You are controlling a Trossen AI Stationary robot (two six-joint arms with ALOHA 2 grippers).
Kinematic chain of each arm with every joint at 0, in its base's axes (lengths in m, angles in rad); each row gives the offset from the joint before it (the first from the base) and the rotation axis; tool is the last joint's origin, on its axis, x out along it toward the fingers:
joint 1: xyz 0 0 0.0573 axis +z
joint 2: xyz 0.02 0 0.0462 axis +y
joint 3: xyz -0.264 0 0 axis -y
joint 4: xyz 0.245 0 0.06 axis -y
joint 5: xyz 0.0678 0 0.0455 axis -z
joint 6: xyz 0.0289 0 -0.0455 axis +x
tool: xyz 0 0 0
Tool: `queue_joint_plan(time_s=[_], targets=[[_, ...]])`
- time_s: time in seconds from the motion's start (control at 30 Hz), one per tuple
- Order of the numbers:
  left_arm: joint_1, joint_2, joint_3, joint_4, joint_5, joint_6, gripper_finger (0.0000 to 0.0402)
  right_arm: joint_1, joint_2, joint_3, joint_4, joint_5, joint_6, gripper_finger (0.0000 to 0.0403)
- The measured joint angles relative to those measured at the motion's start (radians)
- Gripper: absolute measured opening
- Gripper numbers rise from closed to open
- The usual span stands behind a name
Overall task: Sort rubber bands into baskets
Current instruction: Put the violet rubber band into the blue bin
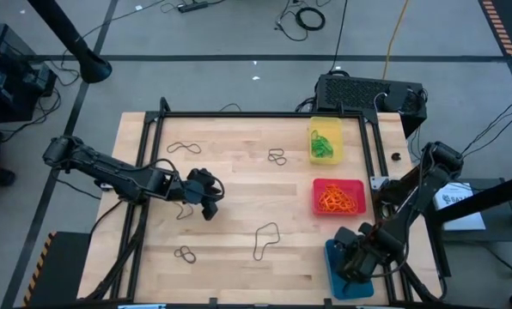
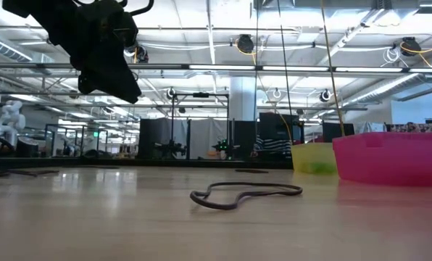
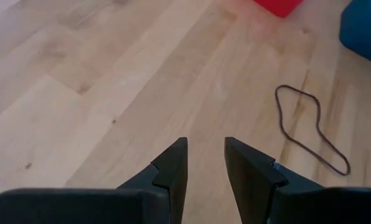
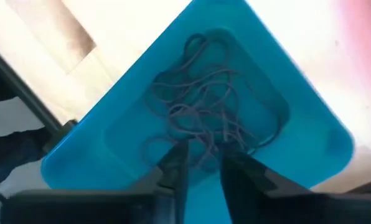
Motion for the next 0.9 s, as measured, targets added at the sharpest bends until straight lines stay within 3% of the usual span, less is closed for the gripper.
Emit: queue_joint_plan(time_s=[0.27,0.53,0.7,0.9], targets=[[0.000,0.000,0.000,0.000,0.003,0.000,0.0113,-0.068,-0.004,0.019,-0.023,-0.076,-0.108,0.0131],[0.020,-0.027,0.000,-0.017,0.101,-0.066,0.0113,-0.195,-0.004,0.129,-0.021,-0.079,-0.332,0.0136],[0.078,-0.133,0.000,-0.039,0.173,-0.080,0.0113,-0.330,-0.005,0.168,0.016,0.040,-0.427,0.0129],[0.099,-0.328,0.000,0.005,0.196,-0.123,0.0113,-0.573,0.027,0.169,0.228,0.055,-0.737,0.0125]])
